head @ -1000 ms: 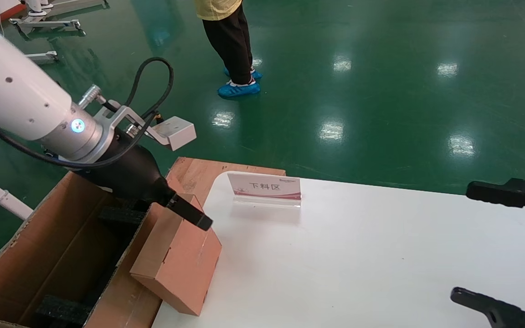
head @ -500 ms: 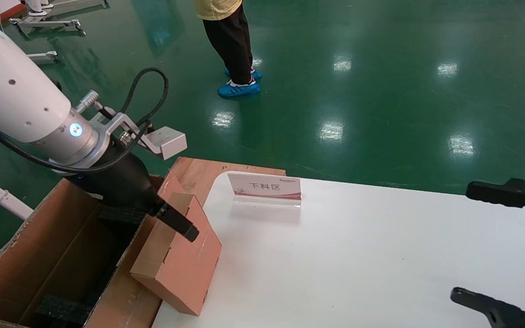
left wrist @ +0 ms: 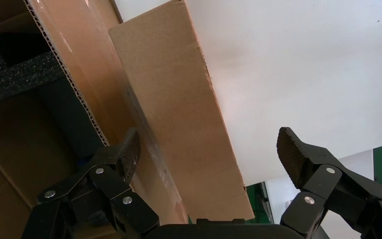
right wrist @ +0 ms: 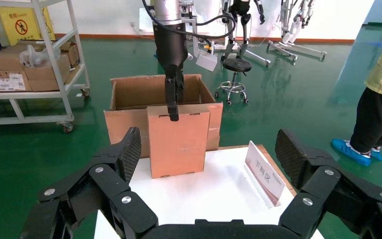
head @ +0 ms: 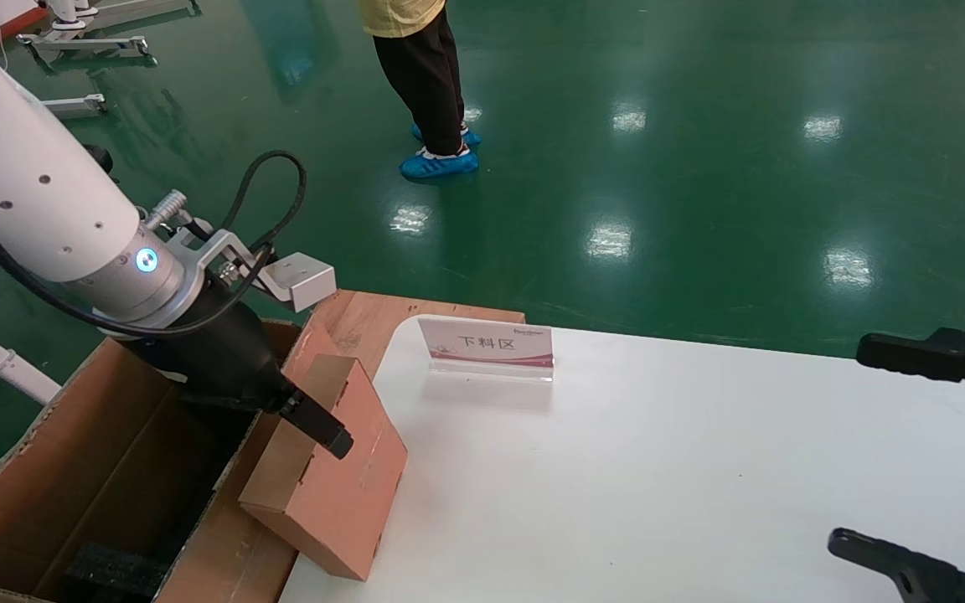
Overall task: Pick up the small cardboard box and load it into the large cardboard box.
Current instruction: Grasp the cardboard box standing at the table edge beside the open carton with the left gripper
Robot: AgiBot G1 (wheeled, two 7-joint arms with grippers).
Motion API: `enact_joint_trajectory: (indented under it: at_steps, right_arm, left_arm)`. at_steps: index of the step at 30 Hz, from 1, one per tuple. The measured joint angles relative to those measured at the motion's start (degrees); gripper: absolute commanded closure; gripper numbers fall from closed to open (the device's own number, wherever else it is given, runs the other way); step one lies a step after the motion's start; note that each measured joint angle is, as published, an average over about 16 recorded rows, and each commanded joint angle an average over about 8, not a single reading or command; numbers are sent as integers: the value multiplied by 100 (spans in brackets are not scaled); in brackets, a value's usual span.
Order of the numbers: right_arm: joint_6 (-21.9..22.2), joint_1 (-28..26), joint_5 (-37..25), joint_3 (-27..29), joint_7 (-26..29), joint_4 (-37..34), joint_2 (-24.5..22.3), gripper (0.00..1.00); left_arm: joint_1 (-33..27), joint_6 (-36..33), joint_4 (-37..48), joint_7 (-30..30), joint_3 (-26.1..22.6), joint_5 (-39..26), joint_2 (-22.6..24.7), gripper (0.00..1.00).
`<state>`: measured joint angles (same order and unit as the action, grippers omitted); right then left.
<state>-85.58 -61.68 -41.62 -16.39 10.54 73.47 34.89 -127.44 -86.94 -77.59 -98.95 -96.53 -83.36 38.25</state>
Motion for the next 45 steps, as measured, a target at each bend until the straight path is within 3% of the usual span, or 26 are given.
enact_joint_trajectory:
  at_steps: [42,44,45]
  right_arm:
    - [7,-2,10,-13,-7,-1,-6,0]
    - [8,-2,10,-13,-8,-2,-6,21]
    - [8,-2,10,-13,-8,-2,-6,34]
  left_arm:
    - [485,404,41,180,-336,-110,-149,0]
    - [486,409,40,186,-335,-108,-150,5]
    - [486,409,40,183,-333,-107,-150,18]
